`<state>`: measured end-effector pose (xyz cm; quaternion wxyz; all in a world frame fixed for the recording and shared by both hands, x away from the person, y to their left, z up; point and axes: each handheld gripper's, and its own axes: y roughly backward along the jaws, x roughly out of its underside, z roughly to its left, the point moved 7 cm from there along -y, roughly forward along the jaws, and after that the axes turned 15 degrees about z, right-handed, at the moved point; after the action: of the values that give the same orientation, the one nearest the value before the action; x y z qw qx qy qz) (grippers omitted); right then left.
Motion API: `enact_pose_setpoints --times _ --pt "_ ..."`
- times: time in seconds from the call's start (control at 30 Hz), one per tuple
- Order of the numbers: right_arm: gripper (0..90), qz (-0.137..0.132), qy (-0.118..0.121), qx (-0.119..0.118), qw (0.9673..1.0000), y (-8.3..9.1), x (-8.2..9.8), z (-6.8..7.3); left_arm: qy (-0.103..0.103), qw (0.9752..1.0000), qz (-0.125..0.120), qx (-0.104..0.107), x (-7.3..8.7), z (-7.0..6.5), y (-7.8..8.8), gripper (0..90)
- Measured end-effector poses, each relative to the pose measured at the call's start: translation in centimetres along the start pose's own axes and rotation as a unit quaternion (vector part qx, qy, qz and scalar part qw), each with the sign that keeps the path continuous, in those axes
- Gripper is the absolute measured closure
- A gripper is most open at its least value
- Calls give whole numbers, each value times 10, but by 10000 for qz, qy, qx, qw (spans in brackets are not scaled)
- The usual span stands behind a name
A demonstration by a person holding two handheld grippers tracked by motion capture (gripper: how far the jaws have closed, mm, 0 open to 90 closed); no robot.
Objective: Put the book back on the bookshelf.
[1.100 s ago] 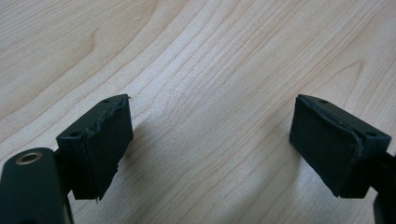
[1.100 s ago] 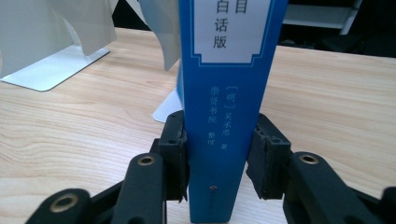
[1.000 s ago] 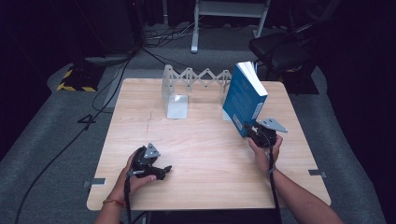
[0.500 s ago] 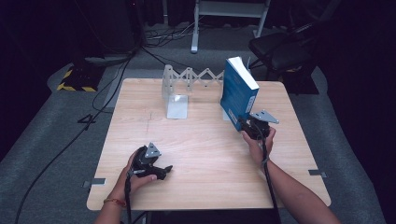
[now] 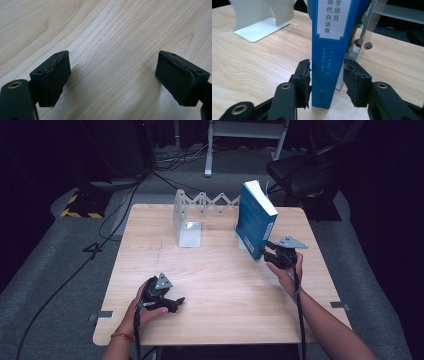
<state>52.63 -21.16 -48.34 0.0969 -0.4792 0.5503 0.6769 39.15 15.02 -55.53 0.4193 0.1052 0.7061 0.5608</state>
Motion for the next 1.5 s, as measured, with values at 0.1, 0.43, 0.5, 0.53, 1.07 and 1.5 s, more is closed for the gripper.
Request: enact_pose_setpoints --times 0.1,0.43,0.5,0.53,1.07,1.5 --pt "547 138 253 -117 9995 8 1 -4 0 10000 1 0 0 0 0 136" --pt "441 503 847 -441 9942 30 8 -4 5 10000 -1 -1 0 0 0 136" --pt "407 671 964 -497 9918 33 12 -4 4 10000 0 -1 0 0 0 136" --pt "394 726 1019 -571 9905 35 14 -3 5 10000 1 0 0 0 0 136" --pt "254 1182 1390 -825 9798 66 61 -7 12 10000 -5 0 0 0 0 136" --pt "253 1491 1206 -546 9799 83 122 -31 16 10000 -14 -22 0 0 0 137"
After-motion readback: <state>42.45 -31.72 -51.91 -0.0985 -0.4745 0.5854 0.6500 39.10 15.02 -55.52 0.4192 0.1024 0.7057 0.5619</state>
